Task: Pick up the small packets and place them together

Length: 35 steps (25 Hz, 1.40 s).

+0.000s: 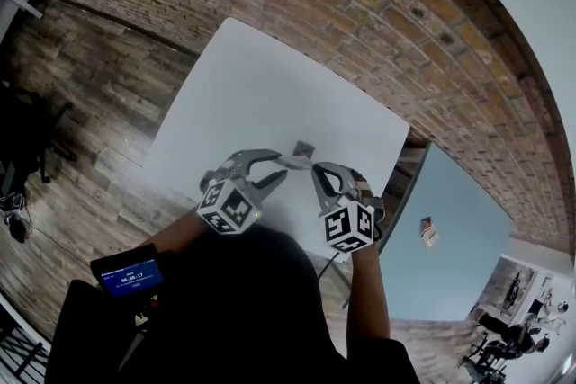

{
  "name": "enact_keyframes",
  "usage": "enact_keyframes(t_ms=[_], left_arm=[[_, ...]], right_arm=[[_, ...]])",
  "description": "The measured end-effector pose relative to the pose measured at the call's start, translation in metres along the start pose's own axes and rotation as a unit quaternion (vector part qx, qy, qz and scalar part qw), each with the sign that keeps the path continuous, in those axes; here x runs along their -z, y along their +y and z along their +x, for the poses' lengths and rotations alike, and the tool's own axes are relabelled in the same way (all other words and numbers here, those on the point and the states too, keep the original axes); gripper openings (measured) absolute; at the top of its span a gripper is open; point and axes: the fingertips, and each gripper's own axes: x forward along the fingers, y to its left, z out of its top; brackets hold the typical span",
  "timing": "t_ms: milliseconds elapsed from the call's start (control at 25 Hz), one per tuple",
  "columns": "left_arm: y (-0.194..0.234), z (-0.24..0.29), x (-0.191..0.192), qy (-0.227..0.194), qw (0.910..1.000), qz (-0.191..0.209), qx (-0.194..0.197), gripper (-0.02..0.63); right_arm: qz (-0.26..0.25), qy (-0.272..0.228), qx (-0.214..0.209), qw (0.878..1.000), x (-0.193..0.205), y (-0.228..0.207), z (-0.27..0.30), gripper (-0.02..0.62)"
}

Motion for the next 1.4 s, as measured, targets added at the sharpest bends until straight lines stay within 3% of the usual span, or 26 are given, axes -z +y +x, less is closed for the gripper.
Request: enact_keyframes(t_ms=[240,360,520,680,840,1080,1240,1400], left_arm=[[-0.004,0.001,0.005,0.011,0.9994,-0.028,0.016,0.114],[-0.003,-0.002,0.005,0.01,0.9995,-0.031,0.007,0.021],[-0.008,-0.003,0.004,0.01,0.9995,-0.028,0.01,0.002],[-0.007,-0.01,0.001,-0.01,0.9977,-0.067,0.006,0.002],[-0.008,-0.02,-0.014,-0.047,0.9979,-0.042,-0.014,0.002],[-0.002,-0.033,-0.032,-0.097,0.9903,-0.1,-0.004,0.002],[-0.005,-0.037,-0.036,-0.119,0.9833,-0.137,0.014,0.002],[-0.014,-0.04,-0.046,-0.137,0.9793,-0.144,0.035,0.002]], right_arm=[[-0.019,-0.006,-0.004,1.0,0.002,0.004,-0.001,0.008],[-0.024,-0.008,-0.007,1.0,0.002,0.007,-0.003,0.008],[-0.018,-0.013,-0.005,1.0,0.001,0.006,-0.003,0.008],[0.042,-0.058,-0.001,0.997,-0.004,0.003,-0.008,0.026],[0.136,-0.146,-0.034,0.979,-0.007,0.002,-0.016,0.153],[0.232,-0.229,-0.042,0.944,-0.005,-0.006,-0.027,0.195],[0.277,-0.274,-0.07,0.918,-0.009,-0.006,-0.029,0.211],[0.304,-0.301,-0.106,0.898,-0.011,-0.001,-0.026,0.263]])
